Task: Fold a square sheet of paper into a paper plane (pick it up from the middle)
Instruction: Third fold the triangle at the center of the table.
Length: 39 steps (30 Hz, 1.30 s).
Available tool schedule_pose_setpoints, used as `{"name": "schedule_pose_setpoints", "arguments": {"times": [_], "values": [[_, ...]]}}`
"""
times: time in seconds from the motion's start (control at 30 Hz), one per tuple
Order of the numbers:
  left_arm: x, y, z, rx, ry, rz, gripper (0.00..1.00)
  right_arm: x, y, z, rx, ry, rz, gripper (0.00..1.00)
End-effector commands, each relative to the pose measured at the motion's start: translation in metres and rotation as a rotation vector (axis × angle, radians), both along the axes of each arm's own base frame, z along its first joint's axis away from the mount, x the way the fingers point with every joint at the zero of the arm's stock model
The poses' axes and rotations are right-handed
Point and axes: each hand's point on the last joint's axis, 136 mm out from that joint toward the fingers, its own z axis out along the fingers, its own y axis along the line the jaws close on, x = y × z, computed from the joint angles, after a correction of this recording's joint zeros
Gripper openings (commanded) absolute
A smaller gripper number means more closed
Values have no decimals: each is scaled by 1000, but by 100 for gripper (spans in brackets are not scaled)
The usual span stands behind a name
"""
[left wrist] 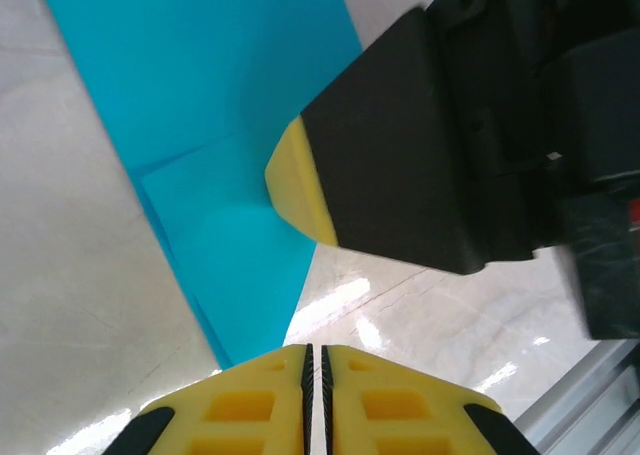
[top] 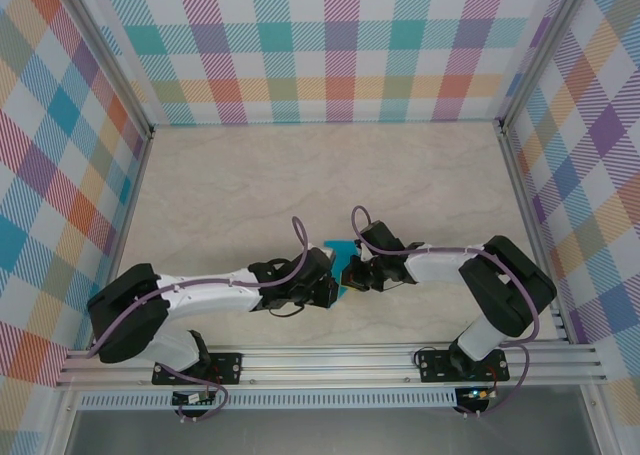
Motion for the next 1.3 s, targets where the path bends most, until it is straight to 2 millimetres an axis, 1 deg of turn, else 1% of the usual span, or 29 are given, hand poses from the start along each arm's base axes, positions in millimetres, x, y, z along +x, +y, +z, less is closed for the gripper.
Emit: {"name": "schedule_pose_setpoints", "arguments": {"times": [0.0, 0.1, 0.23, 0.37, 0.43, 0.5, 0.63, 0.77, 0.83, 0.93, 1.07, 1.2, 1.27], "values": [[-1, -13, 0, -12, 4, -7, 13, 6, -1, 1, -17, -20, -21, 3], [1, -10, -13, 34, 19, 22, 11, 5, -3, 1, -21, -17, -30, 3], [0, -12, -29, 45, 44, 31, 8, 2, -3, 2, -5, -10, -25, 4], [2, 10, -46, 139, 36, 80, 7, 1, -4, 7, 0, -23, -24, 5], [0, 19, -51, 165, 38, 89, 6, 2, -1, 15, 22, -35, -11, 6], [-3, 25, -54, 177, 41, 94, 6, 0, 4, 23, 49, -44, 17, 7], [-9, 24, -58, 145, 60, 79, 7, -2, 15, 39, 117, -53, 65, 8], [-10, 21, -57, 134, 60, 74, 6, -5, 25, 41, 152, -42, 89, 9], [-10, 22, -57, 138, 58, 73, 7, -7, 29, 36, 138, -23, 103, 9], [-9, 21, -57, 140, 57, 73, 6, -8, 25, 22, 98, -5, 89, 7], [-11, 24, -62, 160, 67, 76, 6, -1, 3, 1, -6, -29, 28, 7], [-12, 31, -68, 192, 71, 86, 5, 5, -4, -5, 29, -28, -3, 7], [-12, 34, -71, 207, 75, 90, 5, 10, -5, -3, 75, -34, -10, 6]]}}
